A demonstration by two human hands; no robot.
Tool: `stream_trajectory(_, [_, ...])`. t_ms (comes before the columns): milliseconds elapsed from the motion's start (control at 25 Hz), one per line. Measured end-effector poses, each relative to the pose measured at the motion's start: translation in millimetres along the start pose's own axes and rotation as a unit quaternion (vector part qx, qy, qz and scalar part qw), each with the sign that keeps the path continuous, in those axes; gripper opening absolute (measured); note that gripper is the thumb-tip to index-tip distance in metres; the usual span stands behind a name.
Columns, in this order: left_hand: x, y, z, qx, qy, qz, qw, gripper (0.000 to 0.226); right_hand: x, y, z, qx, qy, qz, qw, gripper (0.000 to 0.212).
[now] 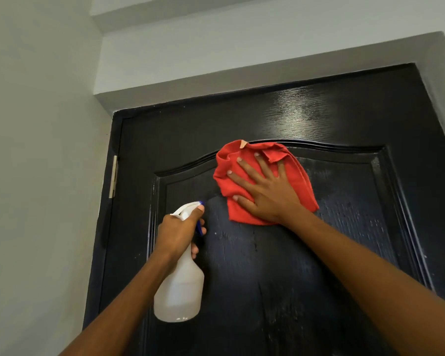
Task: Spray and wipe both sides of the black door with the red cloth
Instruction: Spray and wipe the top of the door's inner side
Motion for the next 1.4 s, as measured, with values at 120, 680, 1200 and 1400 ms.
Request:
stream_trajectory(120, [-1.8, 8.7, -6.8, -0.015, -0.01, -0.002, 1.0, 0.034, 22.3, -5.0, -26.5, 0.002, 0.104, 0.027, 0.994, 0.062])
stream_trajectory(680, [33.6, 125.7, -17.4, -0.112, -0.013, -0.064, 0.992, 0.04, 139.1, -54.5, -184.5, 0.232, 0.542, 0.366, 0.72, 0.069])
stream_trajectory(1200, [50.1, 198.6, -31.6, -0.16, -0.004, -0.036, 0.986, 0.04, 120.7, -55.2, -228.8, 0.142, 0.433, 0.385, 0.803, 0.057])
stream_trajectory(1400, [26.5, 176.0, -49.0, -0.107, -0.047, -0.009, 0.993, 0.04, 94.2, -35.7, -215.8, 0.106, 0.377, 0.24, 0.888, 0.068])
Point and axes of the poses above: each hand's wrist, its own z-axis towards the middle knuckle, its own y-axis out of the palm, x = y × z, the point moved 3 cm from there along z, towards the middle knuckle, and after that the axes turned 5 degrees about -x, right-handed, at the moved point
